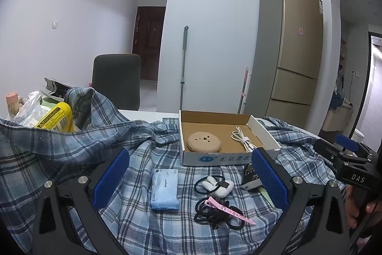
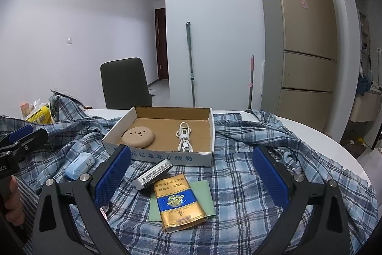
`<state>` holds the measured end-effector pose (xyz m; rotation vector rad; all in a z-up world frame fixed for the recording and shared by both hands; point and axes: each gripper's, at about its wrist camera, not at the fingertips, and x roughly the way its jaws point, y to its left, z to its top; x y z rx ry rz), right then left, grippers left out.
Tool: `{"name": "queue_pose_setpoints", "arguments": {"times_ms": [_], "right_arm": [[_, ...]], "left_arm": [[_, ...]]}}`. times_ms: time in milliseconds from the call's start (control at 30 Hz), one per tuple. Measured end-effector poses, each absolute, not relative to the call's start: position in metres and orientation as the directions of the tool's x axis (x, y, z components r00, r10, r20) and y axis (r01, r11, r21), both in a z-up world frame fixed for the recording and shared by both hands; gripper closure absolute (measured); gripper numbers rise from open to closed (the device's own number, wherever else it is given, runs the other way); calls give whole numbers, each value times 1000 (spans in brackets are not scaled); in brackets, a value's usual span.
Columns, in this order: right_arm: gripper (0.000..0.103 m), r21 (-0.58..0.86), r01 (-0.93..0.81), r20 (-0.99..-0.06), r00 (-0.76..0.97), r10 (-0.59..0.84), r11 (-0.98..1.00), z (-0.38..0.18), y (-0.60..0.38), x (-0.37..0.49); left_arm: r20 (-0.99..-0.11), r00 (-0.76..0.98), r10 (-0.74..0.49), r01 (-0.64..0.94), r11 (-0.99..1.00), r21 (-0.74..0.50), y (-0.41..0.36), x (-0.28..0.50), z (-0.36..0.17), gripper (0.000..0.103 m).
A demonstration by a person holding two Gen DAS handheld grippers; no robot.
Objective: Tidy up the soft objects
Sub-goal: 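Withdraw both tools up and away from the box, then reach the right tool down and grasp the gold-and-blue cigarette pack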
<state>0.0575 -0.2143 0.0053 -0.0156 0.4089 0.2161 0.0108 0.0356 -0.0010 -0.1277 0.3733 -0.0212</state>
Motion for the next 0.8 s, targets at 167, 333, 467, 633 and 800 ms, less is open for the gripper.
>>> {"name": "queue_pose_setpoints", "arguments": {"times_ms": [167, 333, 467, 633, 800], "right_arm": [[2, 69, -275, -459, 845, 275, 959, 9, -214, 67], [2, 102, -422, -545, 734, 406, 901, 21, -208, 84], [2, 69, -481, -655, 639, 403, 874, 5, -197, 102], [12, 39, -488, -774, 538, 335, 872, -33, -190, 125], [13, 46, -511, -837, 449, 312, 859, -63, -183, 135]], "left_arm": [[-373, 926, -58, 10, 992, -130, 36, 12, -2, 0], [-373, 924, -89, 37, 989, -146, 36, 10, 0, 0], [-390, 916, -100, 44, 988, -149, 35, 11, -1, 0], [-439, 894, -92, 27, 988, -150, 37, 19, -7, 0], [-529, 838, -133, 67, 988, -142, 29, 32, -19, 0]]}}
